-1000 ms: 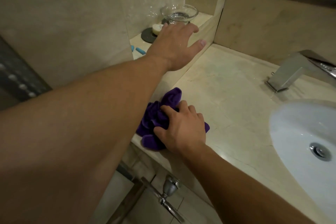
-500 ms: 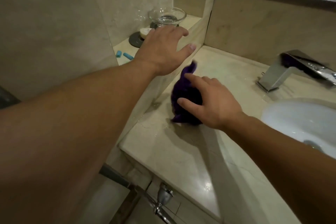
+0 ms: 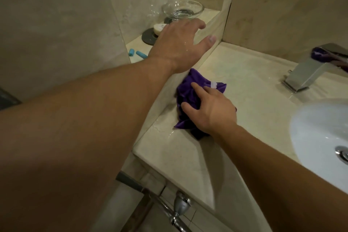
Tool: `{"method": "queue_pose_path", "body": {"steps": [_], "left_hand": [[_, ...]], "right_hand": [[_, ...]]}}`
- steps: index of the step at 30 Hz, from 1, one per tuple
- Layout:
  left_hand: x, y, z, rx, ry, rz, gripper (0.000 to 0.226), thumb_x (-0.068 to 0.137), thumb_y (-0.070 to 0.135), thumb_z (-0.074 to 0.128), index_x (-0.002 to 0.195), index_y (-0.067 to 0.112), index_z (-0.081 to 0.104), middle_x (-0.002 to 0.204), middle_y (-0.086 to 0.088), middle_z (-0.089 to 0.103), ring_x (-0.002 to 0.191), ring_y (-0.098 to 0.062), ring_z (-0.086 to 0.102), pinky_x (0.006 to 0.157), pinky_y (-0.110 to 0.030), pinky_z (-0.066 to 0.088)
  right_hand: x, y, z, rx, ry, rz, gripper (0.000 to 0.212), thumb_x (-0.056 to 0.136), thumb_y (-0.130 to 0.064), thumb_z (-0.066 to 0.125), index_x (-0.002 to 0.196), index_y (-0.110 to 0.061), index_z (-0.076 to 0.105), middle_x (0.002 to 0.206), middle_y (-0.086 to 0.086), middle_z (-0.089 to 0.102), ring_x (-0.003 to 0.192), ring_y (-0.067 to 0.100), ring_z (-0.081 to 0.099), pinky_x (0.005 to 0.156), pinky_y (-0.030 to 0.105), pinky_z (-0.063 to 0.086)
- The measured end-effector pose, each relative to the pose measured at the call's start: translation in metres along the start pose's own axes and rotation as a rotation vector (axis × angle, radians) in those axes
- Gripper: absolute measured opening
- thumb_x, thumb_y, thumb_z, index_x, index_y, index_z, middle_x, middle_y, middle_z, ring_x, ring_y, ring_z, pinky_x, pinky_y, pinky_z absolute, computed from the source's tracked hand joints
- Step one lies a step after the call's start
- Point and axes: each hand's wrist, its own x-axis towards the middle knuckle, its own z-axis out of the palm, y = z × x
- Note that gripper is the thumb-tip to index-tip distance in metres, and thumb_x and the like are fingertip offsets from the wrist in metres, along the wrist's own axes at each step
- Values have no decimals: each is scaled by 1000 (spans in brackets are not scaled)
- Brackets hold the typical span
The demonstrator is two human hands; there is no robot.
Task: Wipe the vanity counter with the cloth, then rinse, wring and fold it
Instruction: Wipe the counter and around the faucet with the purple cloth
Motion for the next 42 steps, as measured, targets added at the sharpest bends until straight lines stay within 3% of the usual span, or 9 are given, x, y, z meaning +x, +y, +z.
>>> {"method": "queue_pose_path", "body": {"steps": [12, 19, 22, 25, 27, 29, 31, 33, 42], "left_hand": [[-1, -1, -1, -81, -29, -51, 59, 96, 61, 40, 141, 24, 48, 146, -2, 48, 133, -21, 44, 111, -46, 38], [-2, -1, 0, -68, -36, -49, 58, 96, 61, 41, 141, 24, 49, 146, -1, 50, 135, -22, 40, 113, -45, 35], [-3, -1, -1, -54, -41, -40, 56, 98, 59, 41, 141, 24, 48, 146, -2, 49, 135, -23, 39, 113, -45, 33], [-2, 0, -2, -54, -39, -35, 57, 98, 59, 41, 141, 23, 48, 146, -3, 49, 135, -23, 39, 112, -44, 33], [-2, 0, -3, -56, -35, -36, 56, 98, 59, 42, 141, 23, 49, 146, -3, 50, 135, -23, 40, 113, -44, 32], [-3, 1, -4, -56, -35, -37, 56, 98, 59, 41, 141, 23, 49, 145, -2, 50, 135, -22, 40, 112, -43, 32], [-3, 2, -3, -51, -37, -38, 57, 98, 59, 41, 141, 23, 48, 146, -1, 50, 136, -21, 40, 113, -43, 32], [-3, 2, -3, -59, -32, -40, 57, 98, 60, 41, 141, 23, 48, 147, 0, 49, 136, -20, 39, 113, -43, 32], [1, -3, 1, -94, -46, -57, 63, 94, 66, 41, 142, 25, 48, 147, 0, 48, 135, -21, 42, 111, -47, 38]], "right_hand": [[-55, -42, 18, 66, 36, -189, 73, 88, -63, 50, 152, -33, 34, 132, -6, 60, 122, 20, 52, 103, 38, 43], [-81, -47, 6, 67, -95, -375, 63, 86, -59, 57, 144, -39, 44, 118, -10, 65, 103, 16, 56, 88, 33, 44], [-79, -29, -21, 64, -107, -326, 60, 83, -60, 60, 139, -42, 46, 109, -10, 65, 96, 15, 57, 81, 32, 47], [-64, 2, -58, 124, 60, -175, 58, 81, -53, 66, 136, -44, 53, 102, -10, 65, 93, 18, 58, 77, 32, 45], [-46, 24, -83, 164, 166, -121, 56, 81, -49, 69, 135, -43, 57, 105, -7, 71, 97, 23, 63, 82, 36, 51], [-28, 47, -103, 135, 60, -97, 57, 86, -58, 63, 139, -44, 52, 119, -4, 69, 103, 22, 61, 86, 38, 51], [-14, 67, -111, 17, -147, -53, 72, 82, -77, 47, 148, -47, 39, 147, -1, 50, 124, 22, 49, 98, 43, 46], [-7, 80, -104, -61, -115, -1, 85, 78, -85, 37, 153, -49, 24, 164, 0, 25, 146, 28, 28, 114, 53, 32], [-17, 47, -17, -155, -87, 30, 96, 74, -96, 18, 156, -49, 2, 166, 1, 22, 149, 31, 28, 118, 50, 28]]}}
